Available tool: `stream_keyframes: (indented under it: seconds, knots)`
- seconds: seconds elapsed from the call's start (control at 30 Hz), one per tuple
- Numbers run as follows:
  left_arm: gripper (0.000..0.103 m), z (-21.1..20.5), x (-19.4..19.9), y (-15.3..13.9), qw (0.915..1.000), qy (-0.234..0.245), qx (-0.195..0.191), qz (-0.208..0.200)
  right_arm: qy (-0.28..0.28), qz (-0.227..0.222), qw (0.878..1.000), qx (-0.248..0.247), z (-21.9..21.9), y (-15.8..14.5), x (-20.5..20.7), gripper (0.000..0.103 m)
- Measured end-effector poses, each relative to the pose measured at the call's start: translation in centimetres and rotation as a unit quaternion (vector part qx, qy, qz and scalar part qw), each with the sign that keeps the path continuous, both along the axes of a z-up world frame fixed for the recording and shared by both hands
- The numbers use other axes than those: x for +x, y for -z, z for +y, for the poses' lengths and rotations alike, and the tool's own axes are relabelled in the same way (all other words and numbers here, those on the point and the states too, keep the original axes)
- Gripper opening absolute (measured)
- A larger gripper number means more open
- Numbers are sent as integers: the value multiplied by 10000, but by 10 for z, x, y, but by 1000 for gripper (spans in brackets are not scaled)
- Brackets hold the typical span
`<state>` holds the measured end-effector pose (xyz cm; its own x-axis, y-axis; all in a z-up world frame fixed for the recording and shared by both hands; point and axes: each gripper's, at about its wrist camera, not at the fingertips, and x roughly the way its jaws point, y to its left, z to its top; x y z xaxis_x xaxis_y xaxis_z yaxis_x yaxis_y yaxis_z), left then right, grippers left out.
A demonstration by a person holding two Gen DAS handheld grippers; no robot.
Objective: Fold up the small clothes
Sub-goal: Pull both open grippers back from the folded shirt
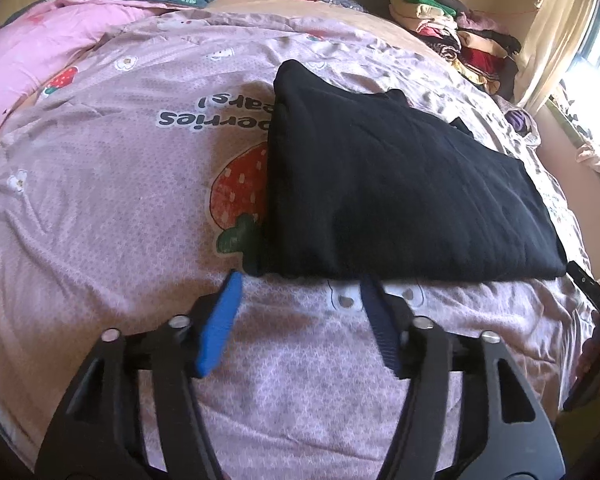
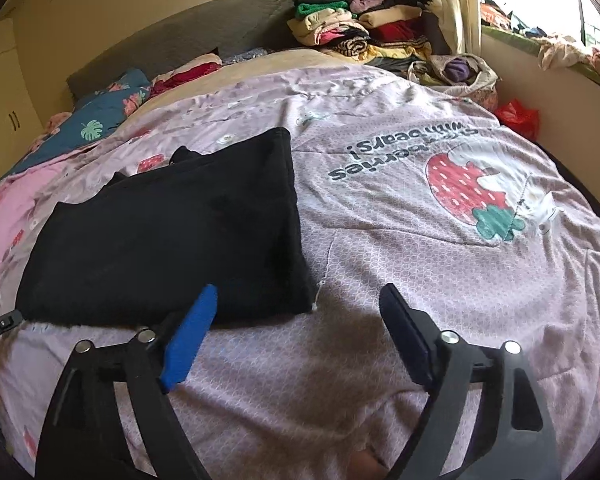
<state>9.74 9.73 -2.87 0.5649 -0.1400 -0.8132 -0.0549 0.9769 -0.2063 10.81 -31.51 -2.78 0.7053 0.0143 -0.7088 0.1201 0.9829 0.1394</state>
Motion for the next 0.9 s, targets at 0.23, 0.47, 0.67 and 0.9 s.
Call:
stream_keyframes:
  seconds: [0.23, 0.47, 0.67, 0.9]
  knots:
    - [89, -4, -10, -7, 9999, 14, 32, -121, -135, -139, 9997, -140, 13, -10, -12, 97]
    - [93, -12, -21, -16, 9993, 174, 127, -295, -346, -239, 9986, -306, 31, -18, -25, 98]
    - [93, -10, -28, -18, 9994, 142, 133, -298, -569, -282, 9972, -404, 54, -24, -32, 98]
    - [93, 5, -34, -23, 9993, -28, 100, -346, -897, -300, 9945, -446, 87, -28, -32, 98]
